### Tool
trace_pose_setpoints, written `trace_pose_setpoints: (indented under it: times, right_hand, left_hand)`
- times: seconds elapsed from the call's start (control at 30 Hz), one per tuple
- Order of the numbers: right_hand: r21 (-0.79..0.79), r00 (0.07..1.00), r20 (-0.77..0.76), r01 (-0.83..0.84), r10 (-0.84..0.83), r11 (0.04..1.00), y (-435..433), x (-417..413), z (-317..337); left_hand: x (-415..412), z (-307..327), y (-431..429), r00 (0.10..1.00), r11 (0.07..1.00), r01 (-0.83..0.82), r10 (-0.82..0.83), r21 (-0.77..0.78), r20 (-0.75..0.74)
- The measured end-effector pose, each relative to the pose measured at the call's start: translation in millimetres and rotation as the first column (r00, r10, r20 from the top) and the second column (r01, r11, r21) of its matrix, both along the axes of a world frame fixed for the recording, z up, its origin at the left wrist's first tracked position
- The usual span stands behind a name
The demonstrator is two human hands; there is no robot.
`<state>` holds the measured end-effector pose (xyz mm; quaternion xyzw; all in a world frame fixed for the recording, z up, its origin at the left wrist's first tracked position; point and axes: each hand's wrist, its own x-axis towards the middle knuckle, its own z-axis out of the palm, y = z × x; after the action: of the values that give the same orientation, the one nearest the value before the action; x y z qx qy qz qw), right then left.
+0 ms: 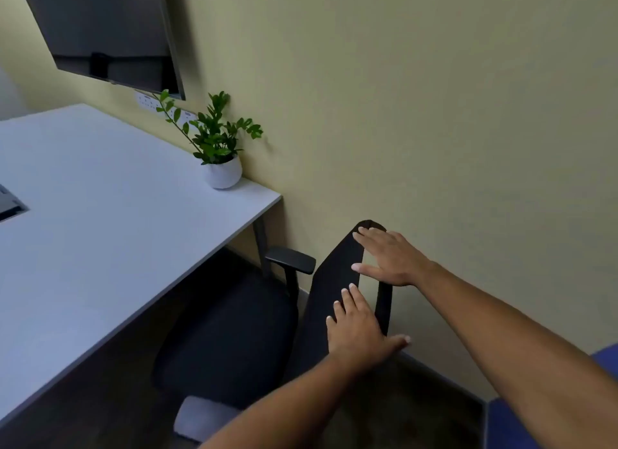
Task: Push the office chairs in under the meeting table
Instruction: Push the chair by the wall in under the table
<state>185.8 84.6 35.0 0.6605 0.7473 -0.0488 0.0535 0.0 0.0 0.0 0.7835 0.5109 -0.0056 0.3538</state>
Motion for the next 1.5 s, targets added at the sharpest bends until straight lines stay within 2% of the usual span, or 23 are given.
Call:
trace_pose_setpoints:
  times: [0.17, 0.3, 0.43, 0.53, 0.63, 0.77, 0.87, 0.97, 1.1, 1.5]
  right_hand:
    - [-0.05, 0.992, 0.052, -0.111, 0.113, 0.993, 2, 23, -27]
    - [0.06, 0.983, -0.058, -0.169, 0.172, 0.984, 6, 25, -48]
    - [0.217, 0.955, -0.229, -0.139, 0.188, 0.966, 11, 23, -68]
    - [0.24, 0.943, -0.236, -0.178, 0.235, 0.954, 17, 17, -70]
    - [0.235, 0.933, -0.212, -0.239, 0.29, 0.942, 30, 6, -69]
    - [0.289, 0.923, -0.228, -0.241, 0.311, 0.926, 38, -9, -73]
    - [0.311, 0.912, -0.266, -0.226, 0.313, 0.923, 52, -29, -77]
    - [0.334, 0.911, -0.273, -0.212, 0.31, 0.918, 66, -51, -81]
    - [0.369, 0.91, -0.262, -0.213, 0.321, 0.905, 89, -85, -85]
    - [0.295, 0.893, -0.194, -0.341, 0.405, 0.893, 164, -150, -77]
  left_hand:
    - [-6, -7, 3, 0.999, 0.997, -0.037, 0.038, -0.071, 0.015]
    - [-17, -10, 4, 1.0, 0.996, -0.009, 0.008, -0.093, -0.011]
    - [-29, -12, 6, 1.0, 0.994, 0.009, -0.01, -0.106, -0.009]
    - [-36, -11, 10, 0.999, 0.996, 0.026, -0.028, -0.089, -0.026]
    - [-50, -14, 20, 0.997, 0.997, 0.058, -0.061, -0.057, -0.044]
    - [-71, -13, 31, 0.994, 0.997, 0.082, -0.081, 0.011, -0.078]
    - [-90, -11, 38, 0.988, 0.999, 0.004, 0.004, 0.053, -0.153]
    - [-110, -15, 38, 0.959, 0.984, -0.083, 0.122, 0.16, -0.255]
    - [-149, -23, 53, 0.936, 0.947, -0.121, 0.209, 0.299, -0.284]
    - [-226, -21, 127, 0.924, 0.929, -0.138, 0.246, 0.345, -0.293]
